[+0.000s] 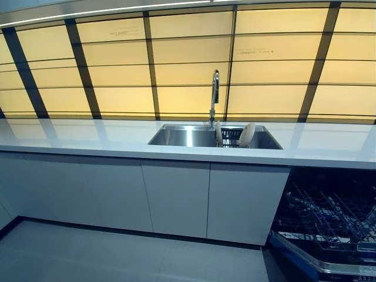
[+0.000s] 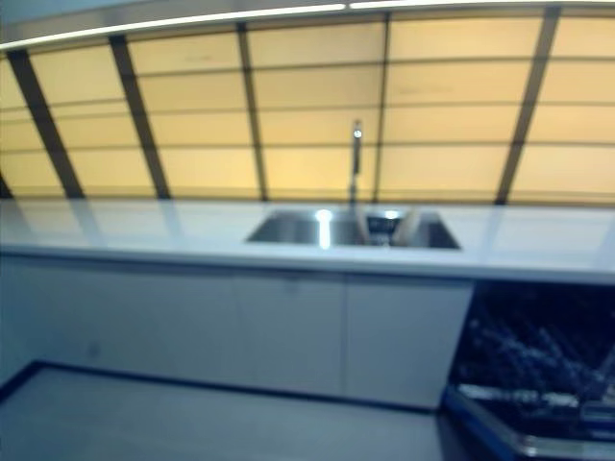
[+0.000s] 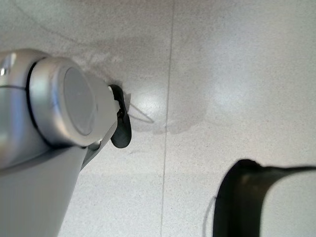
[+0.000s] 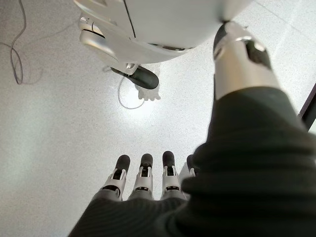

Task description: Take plates into dishwasher

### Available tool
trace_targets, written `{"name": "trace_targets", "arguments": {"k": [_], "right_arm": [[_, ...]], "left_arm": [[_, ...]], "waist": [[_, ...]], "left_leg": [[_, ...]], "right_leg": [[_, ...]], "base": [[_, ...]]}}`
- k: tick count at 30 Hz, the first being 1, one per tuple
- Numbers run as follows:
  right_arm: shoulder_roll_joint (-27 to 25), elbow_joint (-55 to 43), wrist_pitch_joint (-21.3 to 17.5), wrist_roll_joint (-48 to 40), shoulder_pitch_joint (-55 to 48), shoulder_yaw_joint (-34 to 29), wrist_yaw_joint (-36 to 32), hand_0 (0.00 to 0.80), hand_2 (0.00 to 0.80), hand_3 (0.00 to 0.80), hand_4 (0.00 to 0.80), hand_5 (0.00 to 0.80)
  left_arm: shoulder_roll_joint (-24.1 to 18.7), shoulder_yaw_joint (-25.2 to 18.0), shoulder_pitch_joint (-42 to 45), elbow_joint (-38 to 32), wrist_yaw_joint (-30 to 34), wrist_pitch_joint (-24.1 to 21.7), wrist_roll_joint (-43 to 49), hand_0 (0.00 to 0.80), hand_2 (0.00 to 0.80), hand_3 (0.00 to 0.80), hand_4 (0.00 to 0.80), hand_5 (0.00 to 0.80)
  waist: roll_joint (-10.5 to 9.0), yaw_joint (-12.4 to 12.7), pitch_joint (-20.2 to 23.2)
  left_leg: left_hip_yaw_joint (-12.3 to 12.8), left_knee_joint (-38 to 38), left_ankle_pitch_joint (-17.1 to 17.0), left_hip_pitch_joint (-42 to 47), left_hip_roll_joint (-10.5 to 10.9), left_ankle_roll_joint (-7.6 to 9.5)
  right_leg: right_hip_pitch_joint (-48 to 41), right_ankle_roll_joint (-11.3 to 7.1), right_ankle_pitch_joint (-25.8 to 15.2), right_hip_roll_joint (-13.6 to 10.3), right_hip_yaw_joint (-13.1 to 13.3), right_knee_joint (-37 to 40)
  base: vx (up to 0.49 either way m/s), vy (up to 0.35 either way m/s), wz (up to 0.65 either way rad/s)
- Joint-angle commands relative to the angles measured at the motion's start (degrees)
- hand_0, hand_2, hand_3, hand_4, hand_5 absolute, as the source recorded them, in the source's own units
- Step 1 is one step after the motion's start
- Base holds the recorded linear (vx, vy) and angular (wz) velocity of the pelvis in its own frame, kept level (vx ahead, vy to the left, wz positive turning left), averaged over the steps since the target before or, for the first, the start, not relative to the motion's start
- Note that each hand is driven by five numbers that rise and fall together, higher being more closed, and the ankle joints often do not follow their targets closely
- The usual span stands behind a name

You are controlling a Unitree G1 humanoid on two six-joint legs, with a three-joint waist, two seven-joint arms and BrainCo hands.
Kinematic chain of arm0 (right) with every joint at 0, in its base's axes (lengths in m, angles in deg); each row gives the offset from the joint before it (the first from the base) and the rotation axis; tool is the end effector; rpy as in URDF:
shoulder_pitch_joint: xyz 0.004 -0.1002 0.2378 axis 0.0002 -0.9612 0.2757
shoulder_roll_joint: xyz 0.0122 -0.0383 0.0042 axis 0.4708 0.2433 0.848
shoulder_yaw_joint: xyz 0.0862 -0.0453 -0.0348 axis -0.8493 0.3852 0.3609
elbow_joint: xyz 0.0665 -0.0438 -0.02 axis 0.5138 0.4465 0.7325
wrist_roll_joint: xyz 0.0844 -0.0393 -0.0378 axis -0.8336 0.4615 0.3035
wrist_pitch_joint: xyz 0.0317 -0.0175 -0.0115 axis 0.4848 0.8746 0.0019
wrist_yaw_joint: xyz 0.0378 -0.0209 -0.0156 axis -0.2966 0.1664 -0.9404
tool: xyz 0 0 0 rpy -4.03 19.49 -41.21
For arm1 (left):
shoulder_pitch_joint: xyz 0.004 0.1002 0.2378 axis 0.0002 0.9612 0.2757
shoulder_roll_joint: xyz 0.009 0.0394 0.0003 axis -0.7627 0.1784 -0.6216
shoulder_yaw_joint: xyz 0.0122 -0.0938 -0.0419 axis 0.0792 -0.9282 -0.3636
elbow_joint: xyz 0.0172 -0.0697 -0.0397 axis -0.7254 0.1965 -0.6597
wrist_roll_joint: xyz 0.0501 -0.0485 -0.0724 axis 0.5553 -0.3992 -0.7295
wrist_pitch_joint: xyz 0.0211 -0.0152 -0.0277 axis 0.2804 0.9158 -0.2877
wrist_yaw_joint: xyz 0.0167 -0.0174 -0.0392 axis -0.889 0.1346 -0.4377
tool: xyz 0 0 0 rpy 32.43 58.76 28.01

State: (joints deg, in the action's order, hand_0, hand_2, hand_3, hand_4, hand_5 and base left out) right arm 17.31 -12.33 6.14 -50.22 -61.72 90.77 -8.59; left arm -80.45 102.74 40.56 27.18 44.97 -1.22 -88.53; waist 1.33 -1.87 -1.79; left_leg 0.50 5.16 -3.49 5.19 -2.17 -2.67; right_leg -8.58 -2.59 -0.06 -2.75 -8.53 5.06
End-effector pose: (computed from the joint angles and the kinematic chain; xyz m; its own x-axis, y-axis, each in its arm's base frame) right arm 0.0603 -0.2251 -0.1183 0.1760 -0.2532 -0.9513 -0.2392 0.9264 -0.2909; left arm 0.0603 0.2157 -0.1200 0.1014 0.0241 -0.9946 0.1608 0.9862 0.0403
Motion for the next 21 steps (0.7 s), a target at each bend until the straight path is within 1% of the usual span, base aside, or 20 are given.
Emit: {"name": "trace_targets", "arguments": {"k": [1,3,4,5,6,7,8,9,10,11,12,13,14,15,17,18,19,20,21], "right_arm": [[0.5,1.3,1.2,-0.3,4.0,1.5,0.1,0.000,0.000,0.000,0.000,0.000],[0.4,1.1,1.6,-0.9,4.4,1.5,0.5,0.000,0.000,0.000,0.000,0.000],[0.3,0.9,1.7,-1.0,4.6,1.4,0.5,0.000,0.000,0.000,0.000,0.000],[0.2,0.7,1.8,-1.0,4.6,1.4,0.5,0.000,0.000,0.000,0.000,0.000],[0.0,0.5,1.9,-1.1,4.7,1.5,0.5,0.000,0.000,0.000,0.000,0.000],[-0.1,0.3,1.9,-1.2,4.7,1.5,0.5,0.000,0.000,0.000,0.000,0.000],[-0.9,-0.5,2.3,-2.4,4.8,2.1,0.6,0.000,0.000,0.000,0.000,0.000],[-1.1,-0.6,2.7,-2.8,4.7,2.0,0.6,0.000,0.000,0.000,0.000,0.000],[-1.3,0.2,2.4,-3.3,4.5,1.6,0.9,0.000,0.000,0.000,0.000,0.000],[-1.3,0.8,2.0,-3.5,4.4,1.3,0.9,0.000,0.000,0.000,0.000,0.000],[-1.1,1.5,1.6,-3.0,4.1,0.7,0.9,0.000,0.000,0.000,0.000,0.000],[-1.1,1.4,1.8,-3.0,3.7,0.8,1.4,0.000,0.000,0.000,0.000,0.000],[-1.1,1.3,2.1,-3.2,3.7,0.9,1.7,0.000,0.000,0.000,0.000,0.000],[-1.3,1.3,2.3,-3.3,3.7,0.5,1.7,0.000,0.000,0.000,0.000,0.000],[-1.4,1.6,2.4,-3.2,3.7,0.0,1.8,0.000,0.000,0.000,0.000,0.000],[-1.3,1.7,2.5,-3.4,3.7,-0.4,1.9,0.000,0.000,0.000,0.000,0.000],[-1.2,1.8,2.3,-4.3,3.2,-1.1,1.8,0.000,0.000,0.000,0.000,0.000],[-1.2,1.8,2.3,-4.1,3.0,-1.3,1.6,0.000,0.000,0.000,0.000,0.000],[-0.9,1.6,2.3,-1.4,2.7,-1.8,0.5,0.000,0.000,0.000,0.000,0.000]], "left_arm": [[0.2,-1.9,-4.9,3.6,-3.3,-0.8,-3.1,0.000,0.000,0.000,0.000,0.000],[0.4,-3.1,-5.0,3.5,-5.0,-1.2,-7.2,0.000,0.000,0.000,0.000,0.000],[0.6,-4.4,-5.0,3.3,-6.5,-1.8,-11.2,0.000,0.000,0.000,0.000,0.000],[0.7,-5.1,-4.9,3.2,-6.9,-2.0,-12.0,0.000,0.000,0.000,0.000,0.000],[0.8,-5.9,-4.9,3.1,-7.2,-2.2,-12.8,0.000,0.000,0.000,0.000,0.000],[0.8,-6.2,-4.9,3.0,-7.2,-2.3,-12.9,0.000,0.000,0.000,0.000,0.000],[1.3,-8.2,-4.4,3.3,-6.9,-4.3,-14.6,0.000,0.000,0.000,0.000,0.000],[1.5,-8.8,-4.1,3.6,-6.3,-4.6,-15.0,0.000,0.000,0.000,0.000,0.000],[1.7,-9.5,-3.5,4.2,-5.6,-4.9,-14.7,0.000,0.000,0.000,0.000,0.000],[1.7,-9.6,-3.1,4.6,-5.5,-5.5,-14.4,0.000,0.000,0.000,0.000,0.000],[1.7,-9.9,-2.5,4.9,-5.3,-6.0,-15.1,0.000,0.000,0.000,0.000,0.000],[1.7,-9.9,-2.1,4.6,-5.4,-5.8,-15.4,0.000,0.000,0.000,0.000,0.000],[1.8,-10.1,-2.0,4.5,-5.7,-5.5,-15.6,0.000,0.000,0.000,0.000,0.000],[2.0,-10.4,-2.0,4.3,-6.0,-5.4,-16.0,0.000,0.000,0.000,0.000,0.000],[2.0,-10.7,-1.9,4.1,-6.2,-5.1,-16.3,0.000,0.000,0.000,0.000,0.000],[1.9,-10.7,-1.9,3.8,-6.3,-4.9,-16.2,0.000,0.000,0.000,0.000,0.000],[1.7,-10.5,-2.1,3.4,-6.7,-5.2,-16.0,0.000,0.000,0.000,0.000,0.000],[1.5,-10.6,-2.2,3.3,-6.8,-5.3,-16.1,0.000,0.000,0.000,0.000,0.000],[1.1,-10.8,-2.3,2.8,-6.7,-5.5,-16.0,0.000,0.000,0.000,0.000,0.000]], "waist": [[-1.83,2.2,-3.8],[-2.35,2.3,-4.4],[-2.96,2.5,-5.1],[-3.48,2.6,-5.5],[-4.07,2.8,-6.0],[-4.30,2.9,-6.3],[-4.98,4.5,-9.0],[-4.44,5.2,-10.1],[-2.96,6.1,-11.2],[-2.09,6.5,-11.7],[-0.16,7.4,-11.7],[0.48,8.4,-11.8],[0.50,8.9,-11.7],[0.68,9.2,-11.2],[0.46,9.0,-10.5],[0.25,8.8,-10.1],[-0.17,8.3,-9.3],[-0.32,8.4,-9.0],[-0.97,8.6,-8.1]], "left_leg": [[1.2,-3.1,6.2,0.7,4.5,4.50],[1.1,-7.4,7.5,-0.8,4.5,4.55],[1.3,-11.6,8.8,-2.4,4.6,4.47],[1.7,-14.7,9.5,-3.5,4.7,4.31],[2.0,-18.8,9.6,-5.3,4.6,4.02],[2.1,-21.2,9.3,-6.5,4.5,3.81],[2.3,-41.2,1.9,-19.9,4.9,1.45],[2.6,-42.6,-1.1,-23.4,4.4,0.56],[3.4,-35.8,-4.7,-25.1,2.5,-0.59],[4.0,-30.0,-6.7,-24.5,1.3,-1.08],[3.5,-19.5,-10.9,-25.1,-0.1,-2.15],[1.7,-12.8,-14.0,-24.9,0.6,-3.17],[0.9,-10.5,-14.2,-24.5,1.1,-3.21],[0.1,-11.1,-13.9,-24.6,1.8,-2.89],[0.8,-11.1,-11.0,-23.7,2.1,-1.92],[1.7,-11.5,-9.4,-23.2,2.2,-1.34],[2.3,-14.9,-6.8,-23.2,2.8,-0.13],[2.2,-16.1,-5.9,-23.5,3.1,0.04],[3.1,-17.4,-2.6,-23.2,3.5,1.04]], "right_leg": [[4.3,0.08,3.2,1.6,-0.3,-6.2],[4.9,0.82,3.8,1.5,-0.2,-7.4],[5.1,1.42,4.1,1.2,-0.1,-8.1],[5.2,1.74,4.0,0.9,0.0,-8.1],[5.2,2.14,3.9,0.5,0.0,-8.2],[5.2,2.34,3.9,0.4,-0.1,-8.3],[5.5,4.46,3.9,0.7,-0.3,-10.2],[5.1,5.03,4.4,1.5,-0.2,-11.0],[3.6,5.12,5.4,2.9,0.1,-11.6],[2.3,4.97,6.1,3.7,0.5,-11.5],[0.1,4.64,7.2,5.7,1.2,-11.2],[-2.2,4.21,8.1,6.3,2.5,-10.9],[-3.4,3.96,8.6,6.1,3.4,-10.7],[-4.2,3.93,9.7,6.0,4.1,-11.0],[-4.6,3.33,10.4,5.1,4.8,-11.4],[-4.9,3.04,10.7,4.5,5.0,-11.5],[-5.7,2.66,11.5,3.4,5.4,-11.9],[-6.3,2.34,11.8,3.0,5.5,-11.8],[-7.4,1.24,11.8,1.3,5.0,-11.5]], "base": [[0.007,-0.077,0.00],[-0.012,-0.066,0.02],[-0.019,-0.060,0.04],[-0.022,-0.067,0.07],[-0.027,-0.049,0.07],[-0.089,-0.152,0.17],[-0.067,-0.152,0.25],[0.083,-0.109,0.00],[0.267,0.040,-0.08],[0.517,0.142,-0.09],[0.573,0.174,0.16],[0.581,0.183,0.09],[0.424,0.146,-0.11],[0.281,0.108,-0.22],[0.228,0.108,-0.29],[0.303,0.149,-0.37],[0.272,0.127,-0.41],[0.359,0.151,-0.29],[0.327,0.134,-0.16]]}}
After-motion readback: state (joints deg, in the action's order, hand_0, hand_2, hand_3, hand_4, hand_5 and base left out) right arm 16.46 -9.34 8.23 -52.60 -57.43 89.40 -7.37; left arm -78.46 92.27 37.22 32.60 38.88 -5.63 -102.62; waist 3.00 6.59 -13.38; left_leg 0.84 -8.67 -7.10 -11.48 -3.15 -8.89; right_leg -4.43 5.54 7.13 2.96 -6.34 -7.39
